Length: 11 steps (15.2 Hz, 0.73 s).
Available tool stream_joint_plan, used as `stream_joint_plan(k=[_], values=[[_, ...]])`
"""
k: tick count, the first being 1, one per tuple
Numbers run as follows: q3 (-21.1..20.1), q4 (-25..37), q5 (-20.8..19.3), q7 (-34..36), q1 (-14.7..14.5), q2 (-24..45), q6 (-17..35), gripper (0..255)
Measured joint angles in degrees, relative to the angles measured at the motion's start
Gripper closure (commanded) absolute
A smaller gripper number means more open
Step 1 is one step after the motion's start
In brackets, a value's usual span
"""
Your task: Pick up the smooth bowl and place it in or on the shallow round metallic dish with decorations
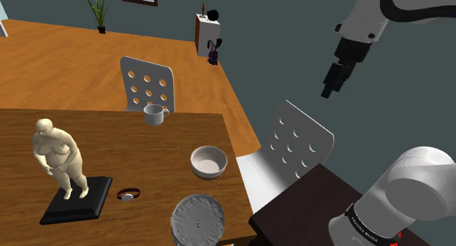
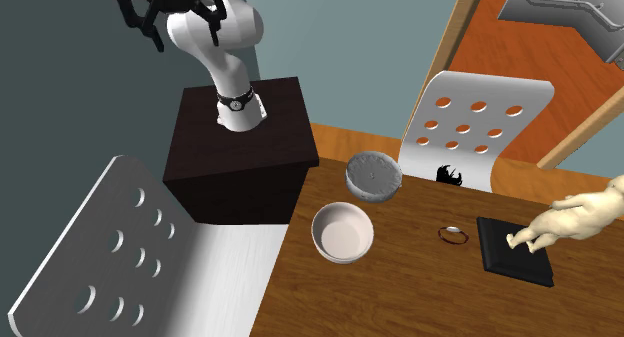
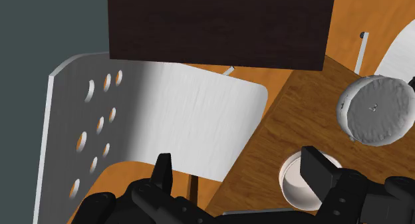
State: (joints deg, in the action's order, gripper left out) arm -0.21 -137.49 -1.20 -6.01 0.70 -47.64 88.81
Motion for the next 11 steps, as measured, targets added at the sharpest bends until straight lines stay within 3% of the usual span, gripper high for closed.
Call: stream_joint_plan(k=[4, 11], values=[[-0.6, -2.7, 1.1, 0.9, -0.4, 1.6, 4.3, 0], [-2.3, -8.4, 4.3, 3.0, -2.0, 9.3, 18.4, 0]])
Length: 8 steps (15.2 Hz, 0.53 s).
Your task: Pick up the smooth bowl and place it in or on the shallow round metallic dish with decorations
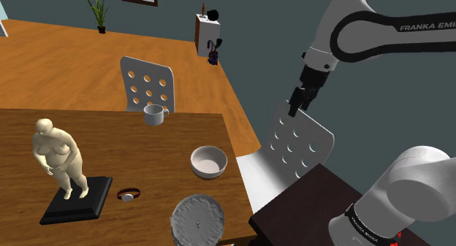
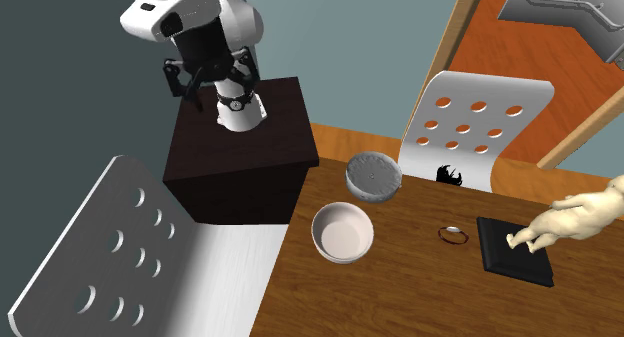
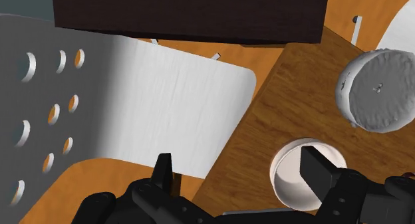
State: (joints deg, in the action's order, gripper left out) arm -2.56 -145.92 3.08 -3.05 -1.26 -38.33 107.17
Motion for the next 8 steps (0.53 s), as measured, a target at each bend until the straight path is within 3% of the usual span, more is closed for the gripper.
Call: stream_joint_plan(k=[8], values=[[-2.0, -1.6, 3.6, 1.3, -1.9, 14.7, 17.2, 0]])
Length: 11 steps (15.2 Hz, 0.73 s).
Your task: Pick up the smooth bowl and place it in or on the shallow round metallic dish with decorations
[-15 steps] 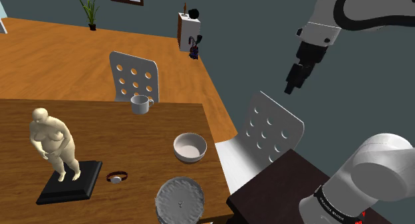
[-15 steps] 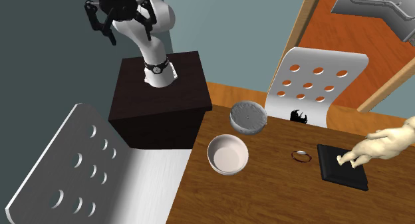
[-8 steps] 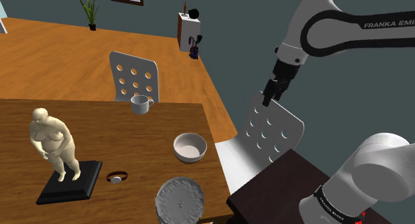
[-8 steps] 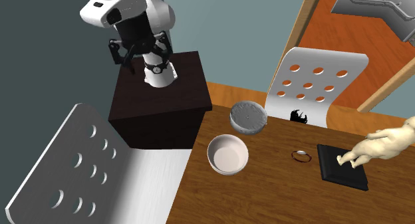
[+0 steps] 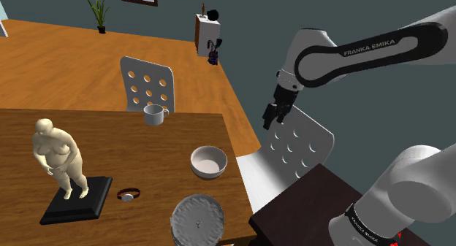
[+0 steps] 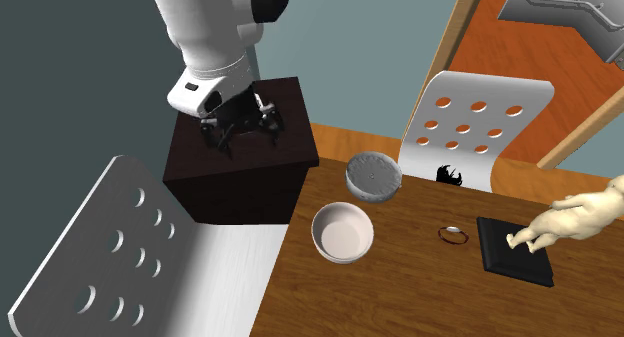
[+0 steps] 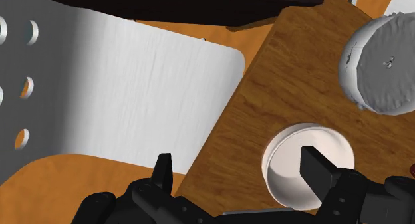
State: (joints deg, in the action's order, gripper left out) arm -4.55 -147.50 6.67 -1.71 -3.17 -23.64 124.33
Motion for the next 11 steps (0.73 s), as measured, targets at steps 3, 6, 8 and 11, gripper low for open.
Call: stream_joint_plan(k=[3, 6, 8, 11], values=[[-1.3, 1.3, 1.5, 1.0, -1.1, 6.8, 5.9, 0], [-1.8, 2.7, 2.6, 0.9, -1.6, 13.3, 11.5, 0], [-2.3, 4.0, 3.4, 1.1, -2.2, 17.8, 15.0, 0], [-2.9, 7.5, 4.2, 1.2, -2.7, 25.0, 19.1, 0]])
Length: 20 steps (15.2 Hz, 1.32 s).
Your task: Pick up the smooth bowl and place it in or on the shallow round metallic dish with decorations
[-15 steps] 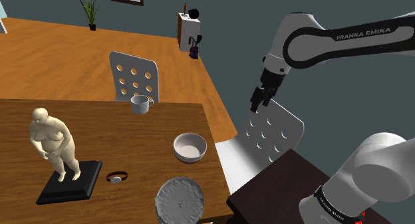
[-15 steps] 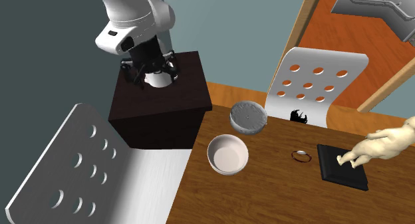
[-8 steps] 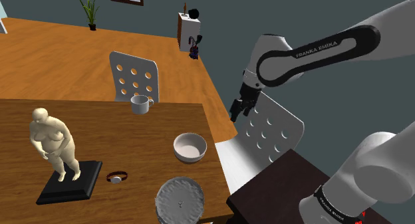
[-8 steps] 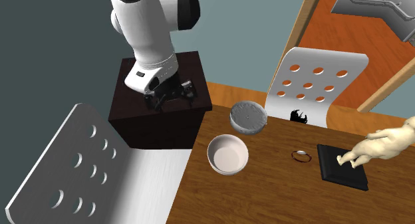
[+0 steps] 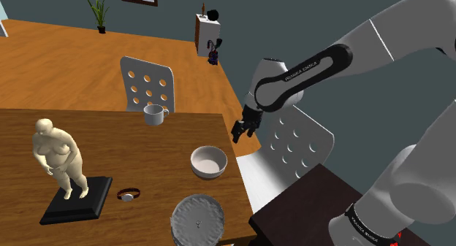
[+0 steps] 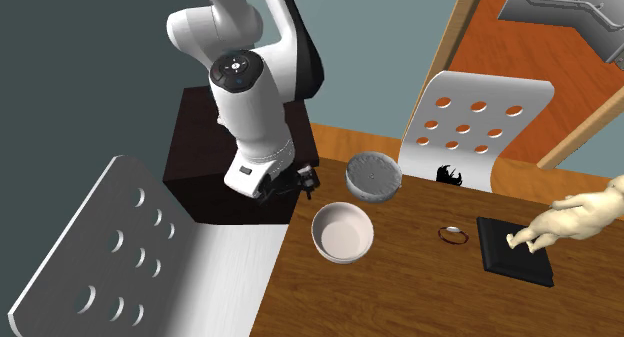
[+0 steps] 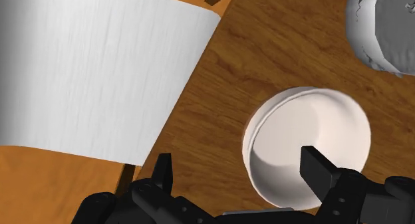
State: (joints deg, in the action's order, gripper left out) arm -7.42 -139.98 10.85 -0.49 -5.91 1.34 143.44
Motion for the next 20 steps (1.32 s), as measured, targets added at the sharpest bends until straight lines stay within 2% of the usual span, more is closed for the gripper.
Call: stream_joint_plan(k=[7, 15, 20], values=[[-1.4, 8.5, 1.4, 0.6, -1.7, 16.0, 8.7, 0], [-1.5, 11.9, 1.4, 0.6, -2.4, 23.5, 13.0, 0], [-1.6, 12.0, 1.5, 0.5, -2.5, 24.4, 13.9, 0]])
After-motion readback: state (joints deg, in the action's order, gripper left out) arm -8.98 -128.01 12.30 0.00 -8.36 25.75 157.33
